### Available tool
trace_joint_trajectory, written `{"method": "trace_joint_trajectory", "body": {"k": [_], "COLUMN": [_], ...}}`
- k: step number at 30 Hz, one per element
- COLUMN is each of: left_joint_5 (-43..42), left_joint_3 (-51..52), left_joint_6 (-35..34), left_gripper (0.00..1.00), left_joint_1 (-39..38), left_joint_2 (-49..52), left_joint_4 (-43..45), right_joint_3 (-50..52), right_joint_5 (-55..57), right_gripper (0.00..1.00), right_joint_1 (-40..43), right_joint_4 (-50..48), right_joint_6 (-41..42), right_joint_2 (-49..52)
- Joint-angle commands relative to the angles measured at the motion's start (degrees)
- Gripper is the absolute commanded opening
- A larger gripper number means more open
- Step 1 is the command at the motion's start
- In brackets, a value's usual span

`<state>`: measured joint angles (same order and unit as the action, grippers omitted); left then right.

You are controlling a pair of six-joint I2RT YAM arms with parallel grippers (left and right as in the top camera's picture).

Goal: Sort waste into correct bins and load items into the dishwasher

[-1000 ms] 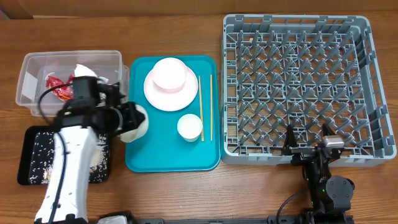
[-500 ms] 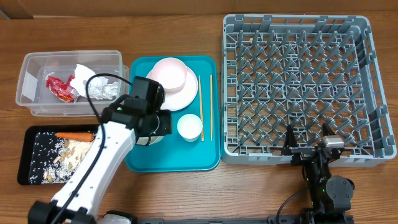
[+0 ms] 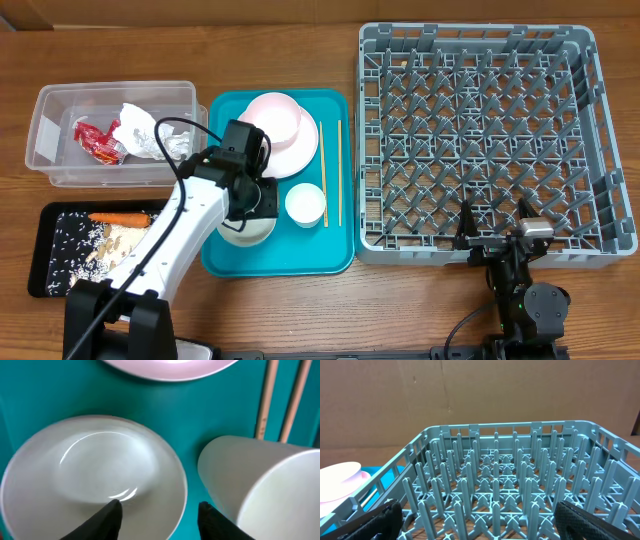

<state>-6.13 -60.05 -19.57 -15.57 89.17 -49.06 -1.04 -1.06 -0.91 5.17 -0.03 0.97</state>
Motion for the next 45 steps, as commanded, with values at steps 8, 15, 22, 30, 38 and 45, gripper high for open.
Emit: {"method": "trace_joint_trajectory", "body": {"k": [8,15,22,30,38,45], "left_joint_5": [0.11,-0.7,-5.29,-5.99,-5.97,-5.97], "left_joint_3": [-12.41,-12.44,-12.44,-12.44,-12.44,-12.44], "left_joint_6": [0.26,0.02,0.04,0.02,0.0,-1.29], "left_gripper": [0.64,0.78,0.8,0.97,0.93,0.93], "left_joint_1": [0.55,0.55,0.55,0.52,0.52,0.52], "left_joint_2": [-0.02,0.02,0.02,0.04,0.07,0.09], "left_joint_4": [-6.01,-4.81,-2.97,-2.27,-2.29,-2.56], "right_joint_3": [0.57,0.57,0.57,0.57,0.57,-1.62], "right_joint_5": [0.52,0.5,0.5,-0.63,-0.7,-8.98], "right_gripper": [1.0,1.0,1.0,1.0,1.0,1.0], "right_joint_1": [-0.42,-0.42,-0.42,-0.42,-0.42,-0.42], "right_joint_4": [-0.33,-0.33,-0.33,-0.37,-0.37,1.11], "right_joint_6": [-0.22,-0.22,-0.22,1.03,20.44,21.94], "right_joint_2": [-0.04,-0.04,-0.04,-0.04,-0.04,-0.04]}}
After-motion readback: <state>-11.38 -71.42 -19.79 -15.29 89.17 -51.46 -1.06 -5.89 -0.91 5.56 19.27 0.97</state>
